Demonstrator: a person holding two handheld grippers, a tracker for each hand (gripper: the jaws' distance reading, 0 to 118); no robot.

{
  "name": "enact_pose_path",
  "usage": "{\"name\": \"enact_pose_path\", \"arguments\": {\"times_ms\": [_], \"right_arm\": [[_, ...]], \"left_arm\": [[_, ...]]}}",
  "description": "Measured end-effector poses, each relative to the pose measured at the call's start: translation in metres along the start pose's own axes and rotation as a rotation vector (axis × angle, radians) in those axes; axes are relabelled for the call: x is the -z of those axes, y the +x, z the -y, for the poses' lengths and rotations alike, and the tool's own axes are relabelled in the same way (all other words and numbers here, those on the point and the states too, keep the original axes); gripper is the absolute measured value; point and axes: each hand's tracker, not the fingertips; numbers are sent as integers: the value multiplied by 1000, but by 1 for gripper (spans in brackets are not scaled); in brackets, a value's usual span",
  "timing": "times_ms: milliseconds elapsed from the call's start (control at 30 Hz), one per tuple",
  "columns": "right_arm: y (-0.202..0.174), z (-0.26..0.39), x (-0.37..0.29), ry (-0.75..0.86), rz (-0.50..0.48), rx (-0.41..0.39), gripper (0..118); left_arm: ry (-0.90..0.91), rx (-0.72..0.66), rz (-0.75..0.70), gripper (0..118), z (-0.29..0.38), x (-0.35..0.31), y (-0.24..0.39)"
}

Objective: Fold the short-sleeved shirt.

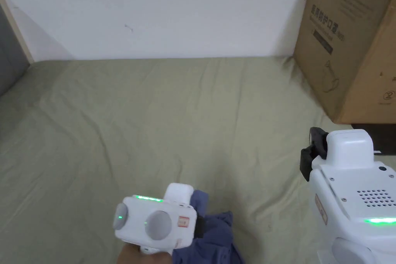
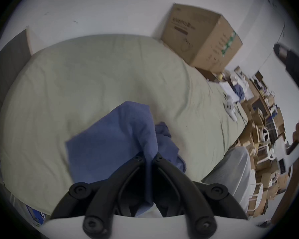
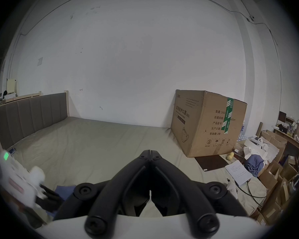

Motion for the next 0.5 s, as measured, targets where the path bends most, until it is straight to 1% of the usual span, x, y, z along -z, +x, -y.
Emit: {"name": "enact_pose_path", "arguments": {"times_ms": [33, 100, 167, 200, 233, 300, 367, 400, 433, 500], "right_arm": [[2, 1, 0, -3, 6, -1, 0], [5, 4, -1, -11, 12, -3, 0], [9, 6, -3, -16, 21, -3, 0], [11, 7, -3, -18, 24, -3, 0], [12, 7, -4, -22, 30, -4, 0], [15, 9, -5, -25, 36, -3, 0], [17, 9, -5, -28, 40, -3, 0], [17, 10, -6, -28, 43, -4, 0], [18, 10, -6, -28, 44, -3, 0], [19, 9, -6, -26, 45, 4, 0]], "left_arm": [[-16, 18, -2, 6, 2, 14, 5], [-78, -15, 2, 6, 8, 41, 12], [-106, -26, -33, 6, 15, 64, 15], [-107, -16, -41, 6, 19, 71, 18], [-106, 4, -61, 9, 23, 75, 21], [-79, 13, -75, 22, 26, 75, 24], [-43, -25, -22, 56, 26, 66, 26], [-41, -61, 31, 71, 25, 61, 25], [-40, -97, 84, 78, 23, 56, 24], [1, -153, 128, 79, 19, 39, 23]]}}
